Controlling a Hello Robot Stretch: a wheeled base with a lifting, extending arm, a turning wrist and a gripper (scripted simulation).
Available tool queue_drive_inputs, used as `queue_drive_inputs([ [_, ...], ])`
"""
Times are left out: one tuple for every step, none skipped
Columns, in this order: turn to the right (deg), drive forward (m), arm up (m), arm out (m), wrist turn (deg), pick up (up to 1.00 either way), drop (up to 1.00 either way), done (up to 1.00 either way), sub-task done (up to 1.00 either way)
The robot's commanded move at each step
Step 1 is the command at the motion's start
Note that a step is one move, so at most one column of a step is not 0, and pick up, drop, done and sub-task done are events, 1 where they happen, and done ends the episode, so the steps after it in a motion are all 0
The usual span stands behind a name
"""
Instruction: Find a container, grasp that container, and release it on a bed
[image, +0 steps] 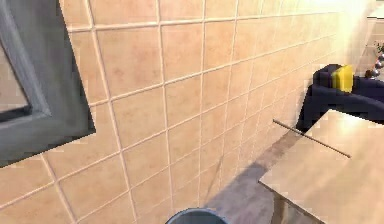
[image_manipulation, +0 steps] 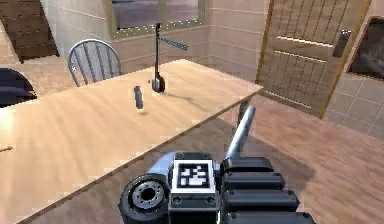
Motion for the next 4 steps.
queue_drive_inputs([
  [-45.0,0.00,0.00,0.00,0.0,0.00,0.00,0.00,0.00],
  [-45.0,0.00,0.00,0.00,0.0,0.00,0.00,0.00,0.00],
  [45.0,0.00,0.00,0.00,0.0,0.00,0.00,0.00,0.00],
  [45.0,0.00,0.00,0.00,0.0,0.00,0.00,0.00,0.00],
])
